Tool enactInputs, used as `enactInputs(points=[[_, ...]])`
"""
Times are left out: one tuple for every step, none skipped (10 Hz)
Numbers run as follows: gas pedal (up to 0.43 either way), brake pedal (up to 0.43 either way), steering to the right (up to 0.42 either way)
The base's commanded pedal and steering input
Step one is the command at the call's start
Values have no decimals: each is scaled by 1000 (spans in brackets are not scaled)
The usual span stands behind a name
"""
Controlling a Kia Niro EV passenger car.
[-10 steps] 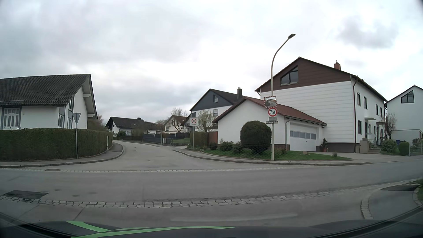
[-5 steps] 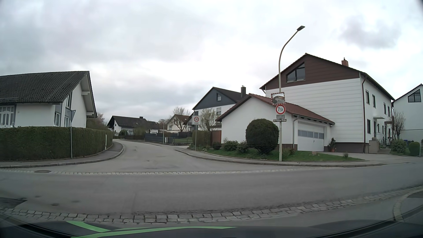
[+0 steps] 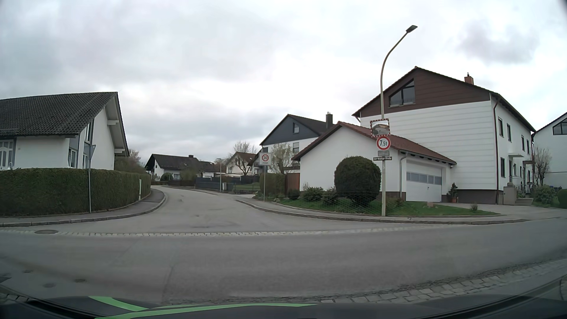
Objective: Follow the waypoints while adhering to traffic rules and regulations
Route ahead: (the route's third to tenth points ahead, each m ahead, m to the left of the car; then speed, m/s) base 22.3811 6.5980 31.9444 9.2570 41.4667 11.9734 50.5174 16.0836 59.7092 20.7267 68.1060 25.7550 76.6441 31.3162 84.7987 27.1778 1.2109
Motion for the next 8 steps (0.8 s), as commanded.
enactInputs(points=[[0, 220, -36], [0, 213, -36], [0, 220, -35], [0, 220, -34], [0, 220, -34], [0, 220, -34], [0, 220, -34], [0, 220, -34]])
